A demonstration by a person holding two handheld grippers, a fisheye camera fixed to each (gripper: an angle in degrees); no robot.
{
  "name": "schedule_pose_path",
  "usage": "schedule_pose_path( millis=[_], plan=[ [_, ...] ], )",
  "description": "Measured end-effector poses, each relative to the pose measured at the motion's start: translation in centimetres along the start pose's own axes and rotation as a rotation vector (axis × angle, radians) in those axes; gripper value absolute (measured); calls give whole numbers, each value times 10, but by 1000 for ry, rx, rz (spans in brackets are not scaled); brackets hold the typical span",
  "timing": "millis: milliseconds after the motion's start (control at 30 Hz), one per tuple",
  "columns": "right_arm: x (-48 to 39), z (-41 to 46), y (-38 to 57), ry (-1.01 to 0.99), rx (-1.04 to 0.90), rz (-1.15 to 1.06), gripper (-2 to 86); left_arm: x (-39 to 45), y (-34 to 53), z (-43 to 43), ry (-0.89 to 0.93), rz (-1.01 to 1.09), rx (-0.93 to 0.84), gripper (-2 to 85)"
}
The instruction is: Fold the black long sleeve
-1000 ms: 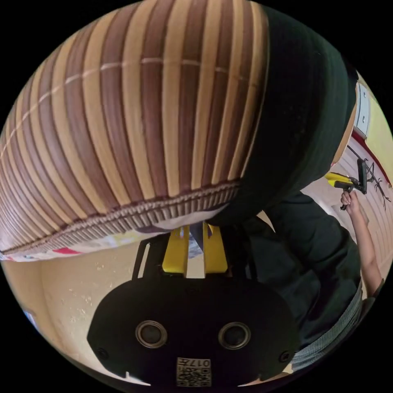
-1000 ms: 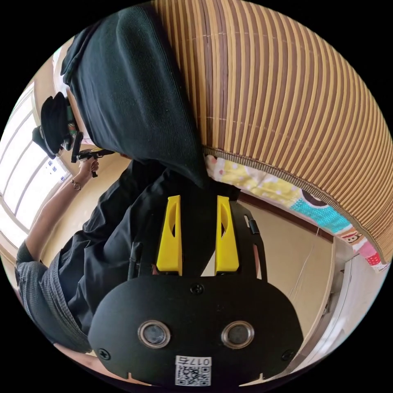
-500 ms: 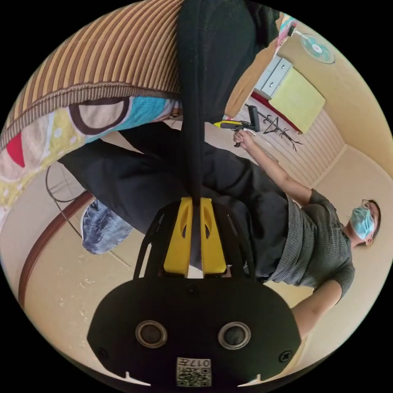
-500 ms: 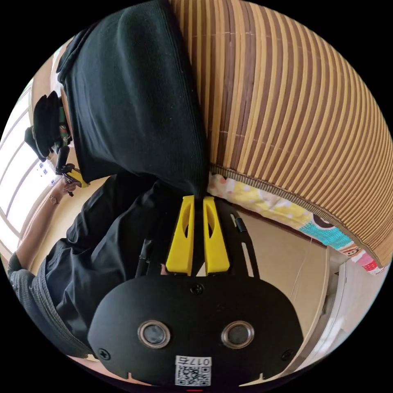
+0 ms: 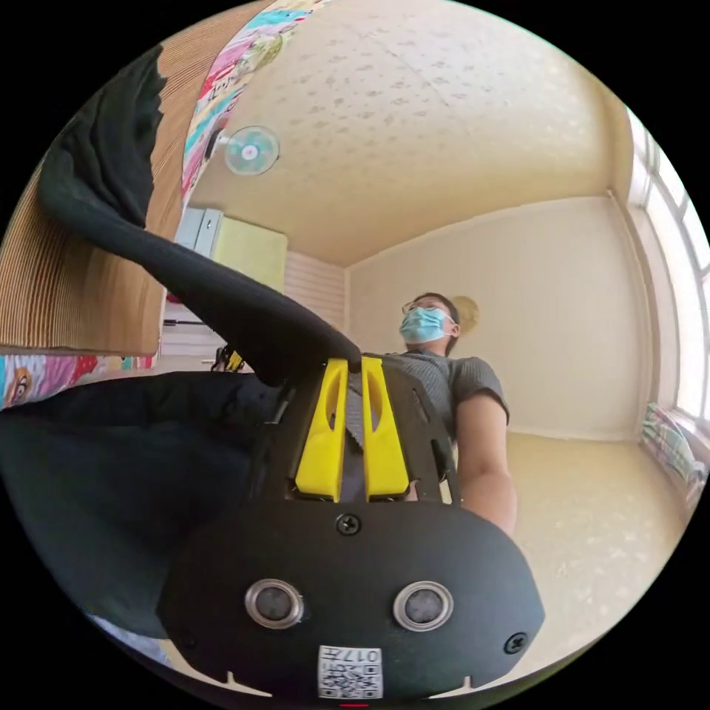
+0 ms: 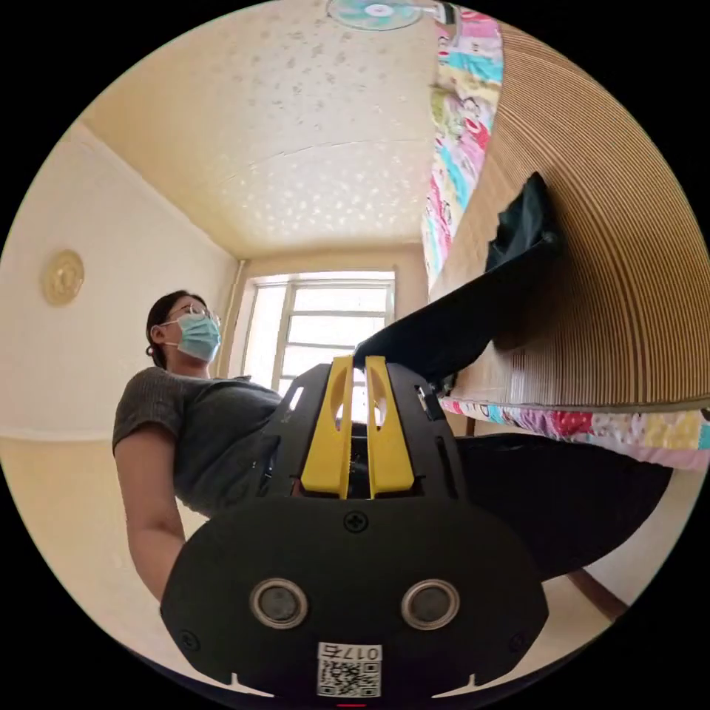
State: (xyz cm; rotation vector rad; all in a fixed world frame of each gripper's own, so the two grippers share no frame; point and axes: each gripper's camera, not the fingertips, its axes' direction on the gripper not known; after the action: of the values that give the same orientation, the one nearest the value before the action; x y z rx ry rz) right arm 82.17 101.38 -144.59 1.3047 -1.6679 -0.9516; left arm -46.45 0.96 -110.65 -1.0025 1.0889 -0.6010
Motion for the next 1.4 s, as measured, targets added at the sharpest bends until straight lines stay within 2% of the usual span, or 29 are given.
schedule_pose_path(
  millis=[100, 167, 200, 233, 300, 367, 433, 600, 667, 867, 1000, 1067, 1133, 1200, 1300, 1333, 1400],
  plan=[
    [5, -3, 7, -81, 104, -16, 25, -15, -3, -5, 10, 38, 109, 37],
    [41, -12, -3, -53, 232, 97, 25, -28, -13, -20, -92, 5, 209, 38],
    [51, -15, -8, -33, 267, 138, 26, -37, -22, -35, -213, -54, 311, 38],
    [74, -19, -20, 31, 332, 239, 27, -44, -32, -48, -322, -97, 419, 38],
    [109, -17, -43, 127, 384, 389, 27, -58, -53, -62, -425, -176, 545, 39],
    [151, -4, -83, 140, 436, 532, 28, -72, -79, -70, -435, -212, 667, 39],
    [166, 12, -125, 171, 452, 562, 29, -79, -124, -71, -455, -186, 755, 39],
    [172, 73, -260, 312, 364, 466, 30, -99, -209, -73, -322, -62, 901, 40],
    [180, 100, -316, 401, 325, 444, 31, -110, -233, -77, -339, -79, 942, 39],
    [232, 142, -380, 517, 326, 526, 33, -148, -290, -103, -456, -161, 958, 40],
    [263, 151, -381, 502, 355, 561, 40, -170, -311, -111, -576, -193, 842, 48],
    [266, 151, -375, 596, 354, 544, 49, -168, -307, -108, -636, -162, 842, 73],
    [256, 152, -371, 720, 333, 511, 67, -158, -292, -98, -784, -144, 842, 119],
    [240, 164, -370, 835, 231, 418, 80, -159, -280, -84, -953, -196, 775, 136],
    [217, 207, -348, 1098, -28, 242, 82, -183, -267, -45, -1265, -313, 559, 168],
    [213, 226, -333, 1175, -117, 188, 81, -200, -260, -32, -1315, -346, 500, 176],
    [212, 248, -307, 1198, -220, 132, 78, -225, -251, -18, -1287, -343, 453, 166]
  ],
)
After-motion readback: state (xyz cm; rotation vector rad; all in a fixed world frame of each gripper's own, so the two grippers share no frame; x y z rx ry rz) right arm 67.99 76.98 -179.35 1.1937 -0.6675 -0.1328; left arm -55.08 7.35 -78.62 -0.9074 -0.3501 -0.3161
